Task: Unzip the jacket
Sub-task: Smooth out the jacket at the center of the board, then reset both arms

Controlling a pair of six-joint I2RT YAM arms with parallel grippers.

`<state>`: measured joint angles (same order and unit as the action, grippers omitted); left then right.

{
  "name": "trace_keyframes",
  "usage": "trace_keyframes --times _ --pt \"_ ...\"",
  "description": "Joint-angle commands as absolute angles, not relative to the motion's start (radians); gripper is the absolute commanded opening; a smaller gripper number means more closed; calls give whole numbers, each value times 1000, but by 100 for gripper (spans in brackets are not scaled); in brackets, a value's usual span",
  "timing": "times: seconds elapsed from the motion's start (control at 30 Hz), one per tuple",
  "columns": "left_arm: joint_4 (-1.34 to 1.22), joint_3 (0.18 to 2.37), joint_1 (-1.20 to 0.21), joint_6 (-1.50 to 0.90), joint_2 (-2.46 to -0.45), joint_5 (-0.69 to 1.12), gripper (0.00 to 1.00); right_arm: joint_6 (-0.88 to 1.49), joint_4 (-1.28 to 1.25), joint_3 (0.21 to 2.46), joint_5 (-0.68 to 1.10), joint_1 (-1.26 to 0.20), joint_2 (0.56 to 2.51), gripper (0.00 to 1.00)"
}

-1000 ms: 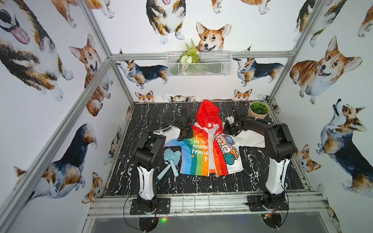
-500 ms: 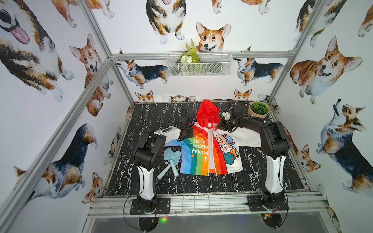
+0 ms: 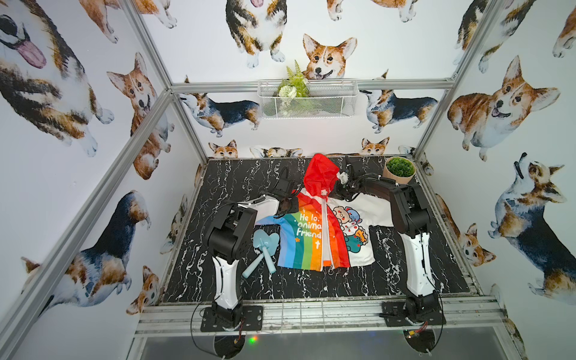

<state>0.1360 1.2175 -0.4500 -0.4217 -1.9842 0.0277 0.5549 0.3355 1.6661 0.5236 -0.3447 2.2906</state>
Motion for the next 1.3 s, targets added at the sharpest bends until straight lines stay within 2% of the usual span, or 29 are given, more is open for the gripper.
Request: trace_keyframes --times 0.0,0.3,0.53,0.63,0.73,0.93,1.03,1.07,1.27 --pt "196 1211 -450 -429 -1998 16 33 545 386 1684 491 -348 2313 0" --pt "239 1190 -442 -463 -1985 -84 29 513 525 1689 187 -354 2285 0" --pt "240 1188 -440 -472 -1980 -76 29 511 527 1686 199 -356 2281 0" --pt "219 1197 -441 -462 -1967 -17 36 499 498 1687 254 -360 2264 0" --pt "216 1222 -443 -447 -1931 42 49 480 482 1683 278 -371 2215 1" --pt "237 1243 -443 -398 -1773 44 84 459 403 1572 243 -377 2024 31" --pt "221 1203 -442 -381 -1680 6 97 453 351 1479 198 -376 1915 49" --pt "206 1177 -441 -374 -1634 -11 100 449 325 1435 174 -376 1865 55" --pt "87 957 -436 -335 -1360 -211 100 443 123 1150 15 -371 1611 74"
